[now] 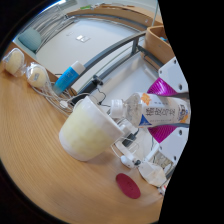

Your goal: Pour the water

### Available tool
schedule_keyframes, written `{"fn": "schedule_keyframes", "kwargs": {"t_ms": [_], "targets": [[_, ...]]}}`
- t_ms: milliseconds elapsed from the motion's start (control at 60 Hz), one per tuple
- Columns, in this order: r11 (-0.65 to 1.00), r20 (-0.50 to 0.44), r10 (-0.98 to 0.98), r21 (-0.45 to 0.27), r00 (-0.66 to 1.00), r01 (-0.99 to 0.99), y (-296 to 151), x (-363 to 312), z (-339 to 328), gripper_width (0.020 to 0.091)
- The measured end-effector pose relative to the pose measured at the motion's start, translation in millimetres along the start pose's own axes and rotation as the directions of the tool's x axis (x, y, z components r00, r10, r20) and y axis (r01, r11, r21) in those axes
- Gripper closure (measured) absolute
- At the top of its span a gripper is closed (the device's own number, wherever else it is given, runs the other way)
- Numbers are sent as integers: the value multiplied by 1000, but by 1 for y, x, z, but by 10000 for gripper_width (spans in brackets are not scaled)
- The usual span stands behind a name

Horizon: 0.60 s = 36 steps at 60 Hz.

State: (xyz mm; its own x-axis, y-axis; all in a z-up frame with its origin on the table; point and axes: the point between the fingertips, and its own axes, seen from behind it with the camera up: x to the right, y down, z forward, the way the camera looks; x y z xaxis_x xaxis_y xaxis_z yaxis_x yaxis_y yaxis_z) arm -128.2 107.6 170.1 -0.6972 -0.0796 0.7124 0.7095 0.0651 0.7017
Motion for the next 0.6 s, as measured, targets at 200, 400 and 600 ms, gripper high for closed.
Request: {"fn": "schedule_keyframes", "kwargs": {"t_ms": [200, 400, 600], "targets": [[991, -3, 134, 4, 991, -134, 3, -4, -2, 759], [711, 35, 703, -58, 710, -701, 43, -19, -13, 758], [-41, 53, 998, -84, -46, -996, 58, -36, -22, 759]]}}
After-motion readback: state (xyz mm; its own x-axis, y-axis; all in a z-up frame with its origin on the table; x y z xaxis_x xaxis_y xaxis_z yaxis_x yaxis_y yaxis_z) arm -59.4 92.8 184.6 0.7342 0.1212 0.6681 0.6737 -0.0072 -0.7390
